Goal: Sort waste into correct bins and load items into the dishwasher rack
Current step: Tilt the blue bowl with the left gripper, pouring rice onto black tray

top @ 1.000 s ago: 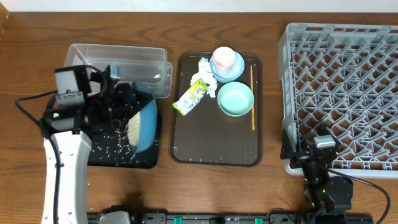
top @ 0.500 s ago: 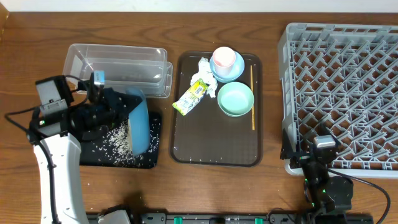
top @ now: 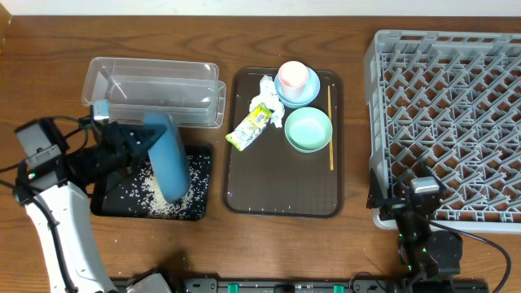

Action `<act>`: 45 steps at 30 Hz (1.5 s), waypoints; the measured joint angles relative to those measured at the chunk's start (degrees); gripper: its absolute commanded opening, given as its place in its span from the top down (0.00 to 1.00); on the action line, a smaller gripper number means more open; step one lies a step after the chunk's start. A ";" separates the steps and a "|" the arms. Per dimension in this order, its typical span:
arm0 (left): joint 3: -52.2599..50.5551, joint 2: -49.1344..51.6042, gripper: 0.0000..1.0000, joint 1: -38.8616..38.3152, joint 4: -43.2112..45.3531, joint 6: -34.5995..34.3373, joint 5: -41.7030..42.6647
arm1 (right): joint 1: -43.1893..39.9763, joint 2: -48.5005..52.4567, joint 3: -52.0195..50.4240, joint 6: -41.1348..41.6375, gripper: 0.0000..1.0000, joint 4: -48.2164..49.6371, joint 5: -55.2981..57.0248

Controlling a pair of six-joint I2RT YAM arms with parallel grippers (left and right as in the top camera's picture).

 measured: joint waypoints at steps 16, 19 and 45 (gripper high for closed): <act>-5.53 0.46 0.94 5.51 2.84 2.14 9.40 | 0.00 0.00 0.00 0.00 0.01 0.02 -0.02; -5.53 0.46 0.94 6.12 3.04 2.10 10.03 | 0.00 0.00 0.00 0.00 0.01 0.02 -0.02; -5.51 0.15 0.94 10.75 -18.80 12.92 11.52 | 0.00 0.00 0.00 0.00 0.01 0.04 0.00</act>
